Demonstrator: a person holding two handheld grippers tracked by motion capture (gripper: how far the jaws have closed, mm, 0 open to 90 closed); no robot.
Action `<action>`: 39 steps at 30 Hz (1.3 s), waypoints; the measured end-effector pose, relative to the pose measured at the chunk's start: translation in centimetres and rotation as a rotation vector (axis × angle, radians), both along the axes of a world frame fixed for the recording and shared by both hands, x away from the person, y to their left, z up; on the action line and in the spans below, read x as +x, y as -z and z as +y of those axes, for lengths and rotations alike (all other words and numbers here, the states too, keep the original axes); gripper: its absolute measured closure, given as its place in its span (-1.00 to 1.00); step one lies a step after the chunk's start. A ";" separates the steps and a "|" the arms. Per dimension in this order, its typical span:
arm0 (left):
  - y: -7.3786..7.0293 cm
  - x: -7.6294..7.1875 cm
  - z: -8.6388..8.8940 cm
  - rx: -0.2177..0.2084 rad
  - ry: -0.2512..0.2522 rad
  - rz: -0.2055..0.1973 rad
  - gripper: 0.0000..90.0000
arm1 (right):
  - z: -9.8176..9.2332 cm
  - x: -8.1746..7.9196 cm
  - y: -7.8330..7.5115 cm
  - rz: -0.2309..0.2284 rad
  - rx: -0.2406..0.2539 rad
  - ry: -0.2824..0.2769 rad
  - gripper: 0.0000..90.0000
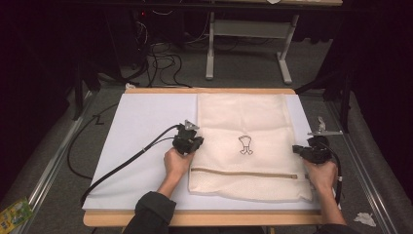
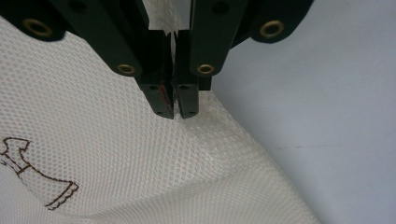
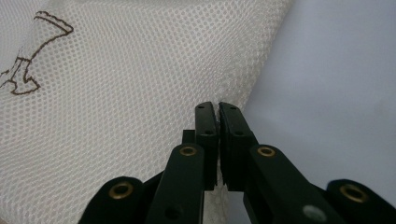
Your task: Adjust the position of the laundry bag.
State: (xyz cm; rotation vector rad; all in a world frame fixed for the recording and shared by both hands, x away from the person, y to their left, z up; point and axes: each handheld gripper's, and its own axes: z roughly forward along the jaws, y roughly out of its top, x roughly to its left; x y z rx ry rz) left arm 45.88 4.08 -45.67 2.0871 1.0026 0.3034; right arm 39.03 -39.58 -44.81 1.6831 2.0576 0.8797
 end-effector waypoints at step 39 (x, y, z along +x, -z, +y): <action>-1.3 -0.2 6.0 -0.018 -0.063 -0.038 0.92 | 3.7 0.8 -0.2 -0.042 0.103 -0.089 0.96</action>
